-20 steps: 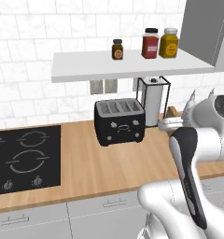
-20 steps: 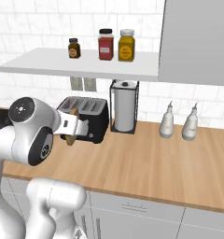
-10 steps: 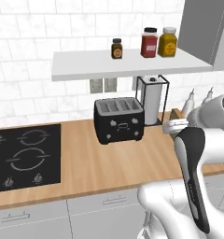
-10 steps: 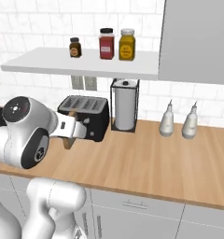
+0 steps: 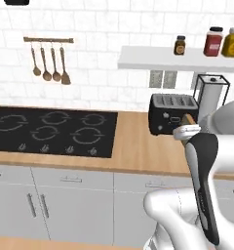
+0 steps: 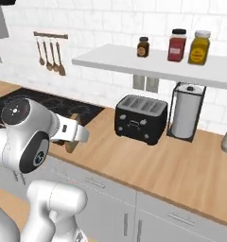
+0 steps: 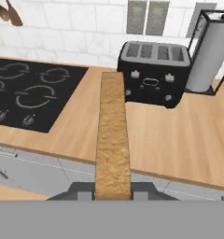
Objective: Start the toaster. Once the lever pops up, take the bread to the plate on the dining counter.
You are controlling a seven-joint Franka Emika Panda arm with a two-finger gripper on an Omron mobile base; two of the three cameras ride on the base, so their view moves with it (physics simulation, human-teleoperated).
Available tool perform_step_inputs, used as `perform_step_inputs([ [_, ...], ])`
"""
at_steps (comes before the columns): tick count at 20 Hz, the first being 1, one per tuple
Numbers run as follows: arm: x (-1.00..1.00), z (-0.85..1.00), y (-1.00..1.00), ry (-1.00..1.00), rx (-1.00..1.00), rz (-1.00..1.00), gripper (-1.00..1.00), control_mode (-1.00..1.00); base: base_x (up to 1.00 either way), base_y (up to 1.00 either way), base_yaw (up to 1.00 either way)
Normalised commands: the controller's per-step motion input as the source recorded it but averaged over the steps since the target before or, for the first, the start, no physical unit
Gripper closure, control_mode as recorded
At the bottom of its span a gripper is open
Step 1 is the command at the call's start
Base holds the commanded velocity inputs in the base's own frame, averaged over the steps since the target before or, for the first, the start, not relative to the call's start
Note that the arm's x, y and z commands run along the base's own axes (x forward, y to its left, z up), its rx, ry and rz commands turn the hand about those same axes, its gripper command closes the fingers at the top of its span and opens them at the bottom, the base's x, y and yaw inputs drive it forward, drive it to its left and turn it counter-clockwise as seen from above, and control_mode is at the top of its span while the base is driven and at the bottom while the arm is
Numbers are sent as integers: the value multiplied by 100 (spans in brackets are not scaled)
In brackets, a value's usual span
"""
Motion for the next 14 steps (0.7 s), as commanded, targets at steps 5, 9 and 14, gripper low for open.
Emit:
perform_step_inputs([
  [5, 0, 0, 0, 0, 0, 0, 100, 100, -37, 50, 92],
  [9, 0, 0, 0, 0, 0, 0, 100, 100, -24, 37, 99],
  [14, 0, 0, 0, 0, 0, 0, 100, 100, -12, 25, 100],
])
